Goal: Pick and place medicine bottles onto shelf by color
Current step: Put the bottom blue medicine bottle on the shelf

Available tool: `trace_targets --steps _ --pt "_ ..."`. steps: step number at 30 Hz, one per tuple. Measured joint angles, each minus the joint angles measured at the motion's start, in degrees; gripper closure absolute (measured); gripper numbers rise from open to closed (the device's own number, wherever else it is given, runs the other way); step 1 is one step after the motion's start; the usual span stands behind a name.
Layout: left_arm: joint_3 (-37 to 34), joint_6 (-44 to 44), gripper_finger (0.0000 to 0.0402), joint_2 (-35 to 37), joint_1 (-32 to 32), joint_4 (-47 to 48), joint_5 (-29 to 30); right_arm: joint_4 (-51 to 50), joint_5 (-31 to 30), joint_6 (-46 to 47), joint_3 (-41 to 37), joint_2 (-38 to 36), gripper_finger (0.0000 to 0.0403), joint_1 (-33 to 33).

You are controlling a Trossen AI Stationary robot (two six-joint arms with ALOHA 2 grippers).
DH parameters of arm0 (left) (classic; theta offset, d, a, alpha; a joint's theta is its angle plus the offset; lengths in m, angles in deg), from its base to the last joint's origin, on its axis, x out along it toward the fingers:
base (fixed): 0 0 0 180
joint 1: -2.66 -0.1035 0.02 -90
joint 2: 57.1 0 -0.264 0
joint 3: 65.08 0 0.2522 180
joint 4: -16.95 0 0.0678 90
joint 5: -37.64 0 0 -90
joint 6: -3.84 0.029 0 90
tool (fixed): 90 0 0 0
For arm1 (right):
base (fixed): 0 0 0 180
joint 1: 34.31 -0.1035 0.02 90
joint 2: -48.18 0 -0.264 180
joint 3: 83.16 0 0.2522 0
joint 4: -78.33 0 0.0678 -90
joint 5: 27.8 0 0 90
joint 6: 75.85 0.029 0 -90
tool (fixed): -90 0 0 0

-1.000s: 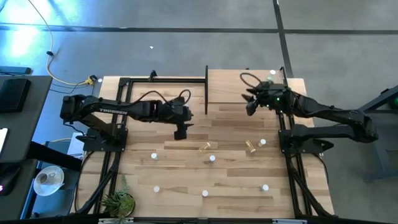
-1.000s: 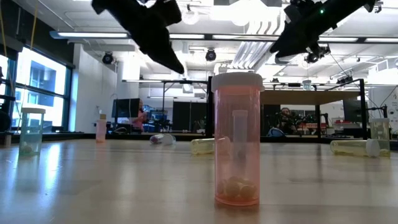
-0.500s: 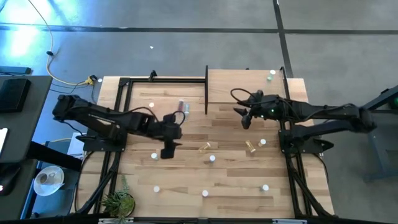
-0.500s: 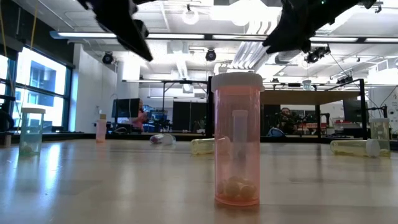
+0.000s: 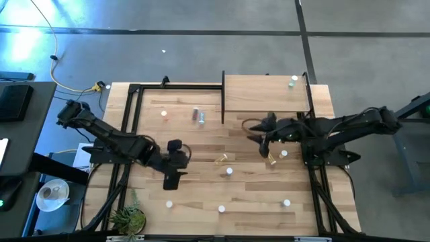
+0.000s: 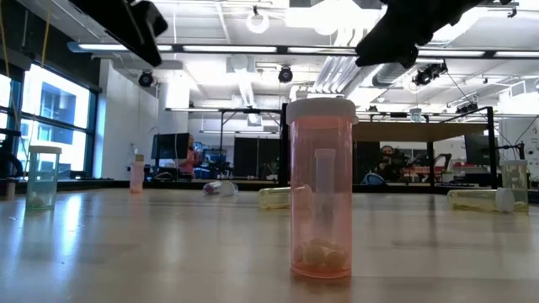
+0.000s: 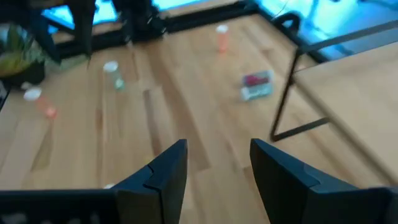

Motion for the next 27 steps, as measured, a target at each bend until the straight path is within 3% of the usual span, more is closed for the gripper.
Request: trace_targets --steps 10,22,27 --pt "0.0 -5.1 0.0215 0.0 9.8 -0.1 9.9 6.1 -2.3 1.9 0.0 11.3 0.0236 -10.6" --pt "0.0 -8.0 0.0215 -0.1 13.6 -1.7 10.7 11.0 -8.8 9.0 0.0 20.1 0.0236 -18.4" --pt "-0.1 -8.0 0.0215 -0.8 15.3 -5.5 14.4 14.7 -10.5 11.5 0.0 25.1 0.0236 -20.5"
